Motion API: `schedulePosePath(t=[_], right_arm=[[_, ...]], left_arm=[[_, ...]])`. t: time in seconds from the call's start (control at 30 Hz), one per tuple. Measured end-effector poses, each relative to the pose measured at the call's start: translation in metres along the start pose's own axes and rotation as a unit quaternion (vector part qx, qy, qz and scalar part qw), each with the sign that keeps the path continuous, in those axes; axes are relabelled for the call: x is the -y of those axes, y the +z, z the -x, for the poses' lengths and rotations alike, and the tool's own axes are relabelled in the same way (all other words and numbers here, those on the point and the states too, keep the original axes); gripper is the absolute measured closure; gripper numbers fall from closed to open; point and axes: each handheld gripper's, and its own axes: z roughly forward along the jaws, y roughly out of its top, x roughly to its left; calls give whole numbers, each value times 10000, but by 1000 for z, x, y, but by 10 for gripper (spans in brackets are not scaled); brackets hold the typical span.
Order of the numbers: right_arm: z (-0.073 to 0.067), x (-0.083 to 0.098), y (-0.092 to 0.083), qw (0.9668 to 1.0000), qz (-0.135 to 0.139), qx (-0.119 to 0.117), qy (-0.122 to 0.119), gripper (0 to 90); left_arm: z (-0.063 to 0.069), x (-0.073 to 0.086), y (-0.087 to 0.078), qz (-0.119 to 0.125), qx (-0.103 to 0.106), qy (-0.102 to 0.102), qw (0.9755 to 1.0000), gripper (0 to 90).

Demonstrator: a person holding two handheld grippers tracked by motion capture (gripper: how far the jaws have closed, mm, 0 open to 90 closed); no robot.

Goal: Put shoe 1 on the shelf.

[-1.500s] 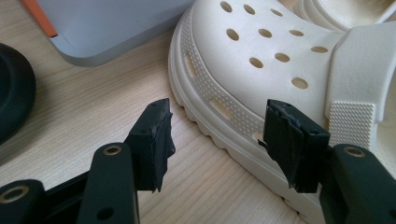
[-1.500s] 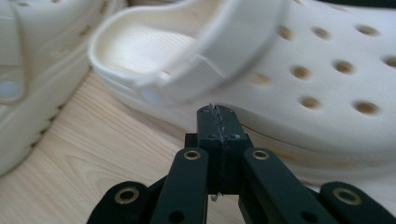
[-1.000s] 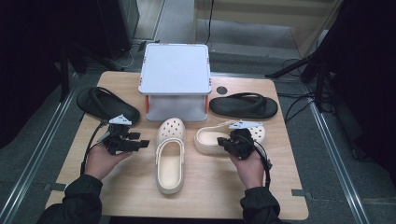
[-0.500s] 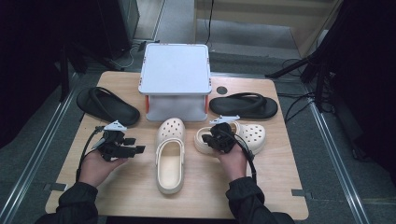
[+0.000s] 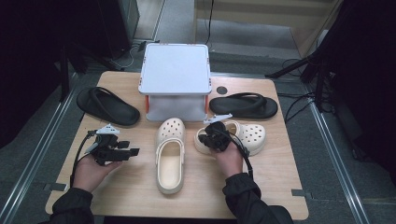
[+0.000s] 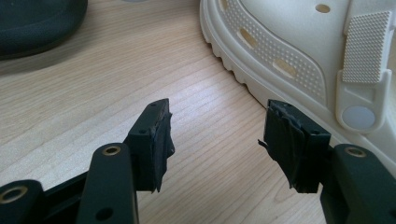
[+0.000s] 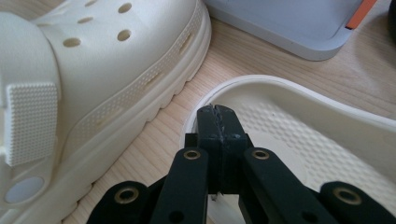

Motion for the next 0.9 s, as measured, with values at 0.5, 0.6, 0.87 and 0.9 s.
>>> schedulePosePath(t=[0.5, 0.6, 0.87, 0.9], right_arm=[[-9, 14, -5, 9997, -71, -213, 62, 900], [-11, 18, -8, 9996, -75, -270, 55, 900], [-18, 30, -16, 9993, -151, -352, 41, 900], [-19, 31, -17, 9993, -135, -351, 44, 900]], left_arm=[[-1, -6, 0, 15, 140, 33, 9999, 417], [0, -8, 2, -9, 151, 55, 9999, 417], [3, -13, 8, -68, 206, 138, 9997, 422], [3, -15, 8, -54, 230, 142, 9996, 422]])
